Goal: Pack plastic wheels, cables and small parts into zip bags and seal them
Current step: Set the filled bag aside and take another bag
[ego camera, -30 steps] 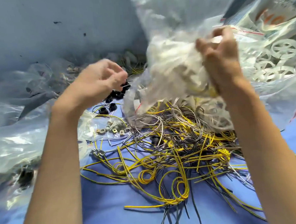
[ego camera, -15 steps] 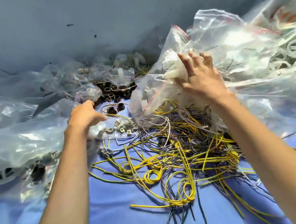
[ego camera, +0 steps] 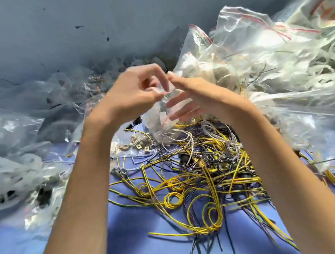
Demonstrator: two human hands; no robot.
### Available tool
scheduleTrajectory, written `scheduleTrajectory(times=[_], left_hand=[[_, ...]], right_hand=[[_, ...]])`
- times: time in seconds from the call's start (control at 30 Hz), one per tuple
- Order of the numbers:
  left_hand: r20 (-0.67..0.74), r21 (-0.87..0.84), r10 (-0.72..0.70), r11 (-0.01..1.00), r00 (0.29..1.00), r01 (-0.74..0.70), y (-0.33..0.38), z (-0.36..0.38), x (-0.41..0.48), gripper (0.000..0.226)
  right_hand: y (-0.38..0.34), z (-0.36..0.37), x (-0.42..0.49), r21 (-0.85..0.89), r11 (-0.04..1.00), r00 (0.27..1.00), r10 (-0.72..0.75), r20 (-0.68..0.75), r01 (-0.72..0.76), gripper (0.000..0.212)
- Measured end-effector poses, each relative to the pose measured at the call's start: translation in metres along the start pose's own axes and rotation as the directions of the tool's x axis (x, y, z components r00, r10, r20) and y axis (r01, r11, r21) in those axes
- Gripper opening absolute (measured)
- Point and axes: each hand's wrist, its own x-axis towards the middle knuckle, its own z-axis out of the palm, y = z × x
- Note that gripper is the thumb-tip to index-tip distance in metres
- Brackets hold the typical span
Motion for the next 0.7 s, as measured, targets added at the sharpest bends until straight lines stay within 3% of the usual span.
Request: scheduleTrajectory(times=[0.07, 0.13, 0.2, 0.27, 0.37, 0.53, 0.6, 0.7], left_hand=[[0.212, -0.036, 0.103, 0.995, 0.972, -0.098, 0.018, 0.016, -0.002, 0.014], [0.280, -0.007, 0.100, 0.995, 0.955, -0.102, 0.024, 0.030, -0.002, 0.009], [0.175, 0.050, 0.052, 0.997, 0.983, -0.062, 0.021, 0.037, 0.001, 0.023], [0.083, 0.145, -0.018, 0.989, 0.996, 0.006, 0.018, 0.038, 0.005, 0.043], [0.065, 0.126, -0.120, 0.986, 0.991, 0.111, 0.015, 0.033, 0.008, 0.065], [-0.029, 0.347, -0.162, 0.924, 0.986, 0.162, 0.012, 0.029, 0.010, 0.044], [-0.065, 0.338, -0.182, 0.921, 0.981, 0.193, 0.014, 0.029, 0.008, 0.046], [-0.135, 0.340, -0.175, 0.917, 0.975, 0.211, 0.016, 0.035, 0.009, 0.029]], right_hand=[[0.006, 0.000, 0.000, 0.107, 0.994, 0.997, -0.021, -0.073, 0.029, 0.023], [0.010, -0.010, 0.000, 0.157, 0.978, 0.969, -0.102, -0.227, 0.139, 0.023], [0.014, -0.020, -0.005, 0.105, 0.970, 0.948, -0.185, -0.257, 0.218, 0.017], [0.018, -0.025, -0.009, 0.120, 0.960, 0.956, -0.228, -0.184, 0.252, 0.009], [0.017, -0.022, -0.012, 0.144, 0.947, 0.956, -0.272, -0.105, 0.286, 0.012], [0.012, -0.020, -0.016, 0.274, 0.916, 0.951, -0.308, 0.008, 0.294, 0.018], [0.011, -0.018, -0.016, 0.288, 0.905, 0.946, -0.324, -0.015, 0.314, 0.015], [0.009, -0.015, -0.015, 0.277, 0.895, 0.937, -0.339, -0.087, 0.349, 0.011]])
